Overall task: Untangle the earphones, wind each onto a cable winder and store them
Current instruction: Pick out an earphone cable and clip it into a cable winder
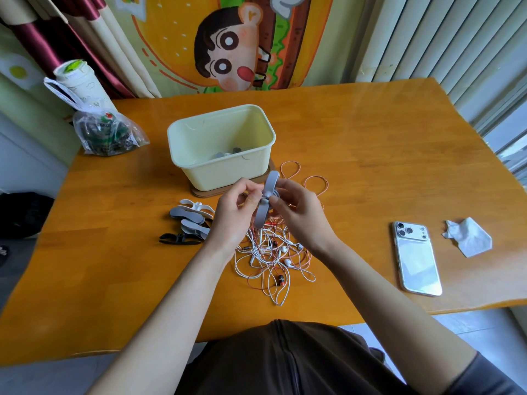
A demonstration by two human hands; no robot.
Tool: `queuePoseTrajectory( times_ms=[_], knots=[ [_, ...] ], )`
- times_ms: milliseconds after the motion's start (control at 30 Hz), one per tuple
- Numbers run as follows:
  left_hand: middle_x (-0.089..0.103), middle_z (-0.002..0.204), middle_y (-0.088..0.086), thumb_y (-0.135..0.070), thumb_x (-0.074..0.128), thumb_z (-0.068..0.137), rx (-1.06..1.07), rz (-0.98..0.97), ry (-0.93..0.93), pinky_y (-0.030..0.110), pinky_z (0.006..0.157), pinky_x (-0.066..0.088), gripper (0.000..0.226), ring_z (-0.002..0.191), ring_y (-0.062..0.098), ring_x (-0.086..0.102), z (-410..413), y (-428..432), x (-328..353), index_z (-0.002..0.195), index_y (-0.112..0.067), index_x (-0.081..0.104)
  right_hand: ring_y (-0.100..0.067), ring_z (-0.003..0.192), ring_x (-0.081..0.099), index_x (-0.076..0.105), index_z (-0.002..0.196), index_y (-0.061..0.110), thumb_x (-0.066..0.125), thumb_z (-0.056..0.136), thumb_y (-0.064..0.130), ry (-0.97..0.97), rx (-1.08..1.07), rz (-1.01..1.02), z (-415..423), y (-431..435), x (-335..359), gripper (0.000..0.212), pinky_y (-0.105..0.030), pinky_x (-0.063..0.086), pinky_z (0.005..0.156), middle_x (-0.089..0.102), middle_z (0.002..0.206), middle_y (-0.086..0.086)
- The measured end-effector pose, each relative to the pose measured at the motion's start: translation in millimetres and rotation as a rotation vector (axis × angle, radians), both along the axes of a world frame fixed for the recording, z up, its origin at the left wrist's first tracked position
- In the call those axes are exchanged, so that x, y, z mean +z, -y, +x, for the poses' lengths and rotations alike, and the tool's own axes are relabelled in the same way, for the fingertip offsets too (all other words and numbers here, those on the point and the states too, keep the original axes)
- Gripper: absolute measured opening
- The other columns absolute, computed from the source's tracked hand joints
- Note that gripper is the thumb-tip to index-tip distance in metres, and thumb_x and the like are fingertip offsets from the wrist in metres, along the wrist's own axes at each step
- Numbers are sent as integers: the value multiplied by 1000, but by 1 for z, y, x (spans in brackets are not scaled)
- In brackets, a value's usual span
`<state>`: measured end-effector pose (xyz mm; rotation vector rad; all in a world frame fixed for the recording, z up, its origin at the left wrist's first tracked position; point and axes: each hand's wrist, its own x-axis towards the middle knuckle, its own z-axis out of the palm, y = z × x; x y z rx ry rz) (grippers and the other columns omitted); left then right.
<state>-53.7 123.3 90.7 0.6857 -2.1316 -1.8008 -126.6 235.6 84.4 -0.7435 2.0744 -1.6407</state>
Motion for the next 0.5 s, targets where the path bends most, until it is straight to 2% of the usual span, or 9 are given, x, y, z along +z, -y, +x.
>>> queuePoseTrajectory(
  times_ms=[100, 233, 400, 500],
  knots=[
    [64, 95, -8, -21, 49, 98, 14, 14, -9, 16, 73, 45, 16, 89, 1, 58, 0, -2, 0, 90, -30, 59, -11, 92, 65, 56, 123, 5, 51, 95, 7, -8, -3, 13, 0, 1, 0, 28, -21, 53, 78, 69, 105, -7],
    [62, 92, -9, -24, 42, 102, 4, 28, -17, 23, 79, 46, 21, 87, 1, 56, 0, -4, 1, 95, -31, 61, -9, 94, 64, 52, 125, 4, 47, 97, 7, 14, -18, 21, 2, 2, -1, 28, -20, 52, 78, 67, 107, -6],
    [61, 101, -8, -21, 49, 99, 0, 14, -16, 35, 92, 47, 20, 106, 12, 56, 1, -3, -3, 97, -38, 60, 6, 67, 61, 40, 115, 12, 46, 97, 7, 112, -38, -9, 2, 4, -1, 19, -13, 48, 64, 65, 89, -1],
    [61, 106, 2, -12, 54, 96, 63, -29, -64, 27, 88, 47, 26, 107, 16, 57, -1, -3, -5, 97, -38, 55, 9, 62, 60, 37, 115, 8, 47, 97, 8, 174, -57, -22, 2, 3, -2, 21, -10, 46, 60, 61, 82, 6]
  ],
)
